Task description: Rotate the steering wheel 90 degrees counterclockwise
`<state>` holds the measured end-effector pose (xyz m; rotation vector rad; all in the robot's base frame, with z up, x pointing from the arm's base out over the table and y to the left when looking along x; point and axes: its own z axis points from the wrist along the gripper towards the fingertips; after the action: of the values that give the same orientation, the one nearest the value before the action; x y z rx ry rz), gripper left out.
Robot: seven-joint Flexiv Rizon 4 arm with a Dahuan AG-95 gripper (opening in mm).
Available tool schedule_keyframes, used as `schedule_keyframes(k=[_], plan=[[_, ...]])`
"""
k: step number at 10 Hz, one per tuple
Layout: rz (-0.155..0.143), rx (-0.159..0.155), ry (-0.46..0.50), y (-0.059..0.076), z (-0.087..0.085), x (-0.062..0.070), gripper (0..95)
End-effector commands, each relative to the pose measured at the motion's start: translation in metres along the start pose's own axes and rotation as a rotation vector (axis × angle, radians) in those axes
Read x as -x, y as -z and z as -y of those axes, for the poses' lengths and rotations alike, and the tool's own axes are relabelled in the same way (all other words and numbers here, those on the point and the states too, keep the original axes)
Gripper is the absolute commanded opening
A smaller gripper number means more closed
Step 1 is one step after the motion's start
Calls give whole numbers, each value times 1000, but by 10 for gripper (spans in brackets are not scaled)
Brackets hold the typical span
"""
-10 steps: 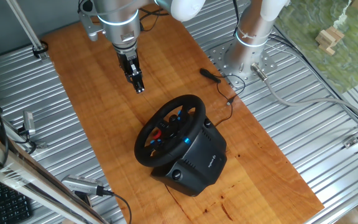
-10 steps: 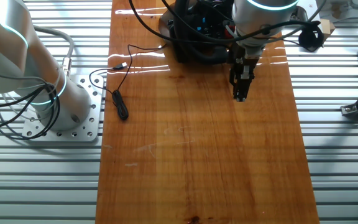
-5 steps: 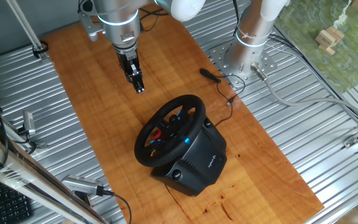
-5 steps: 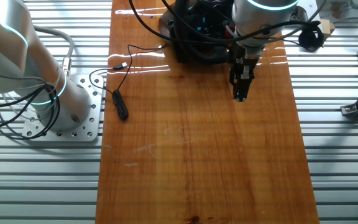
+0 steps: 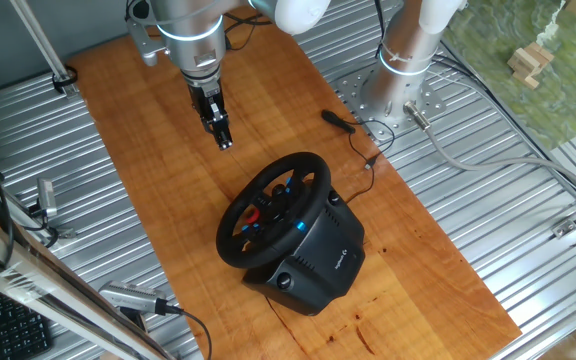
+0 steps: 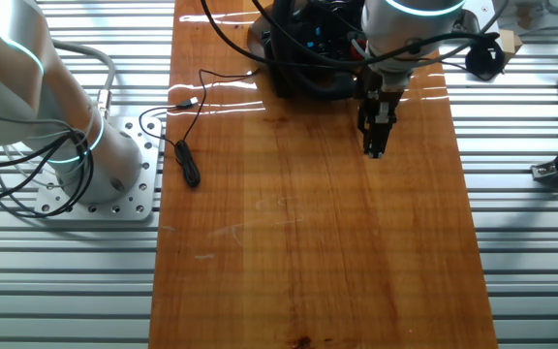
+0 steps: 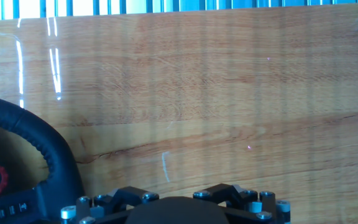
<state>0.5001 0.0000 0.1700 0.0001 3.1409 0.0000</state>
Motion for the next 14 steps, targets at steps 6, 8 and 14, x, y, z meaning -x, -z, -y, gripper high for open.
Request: schedule_keyframes(k=[6,8,14], plan=[[19,78,-89,0,0,0,0],[19,77,-91,0,0,0,0],[17,72,-95,-1,1,0,0]])
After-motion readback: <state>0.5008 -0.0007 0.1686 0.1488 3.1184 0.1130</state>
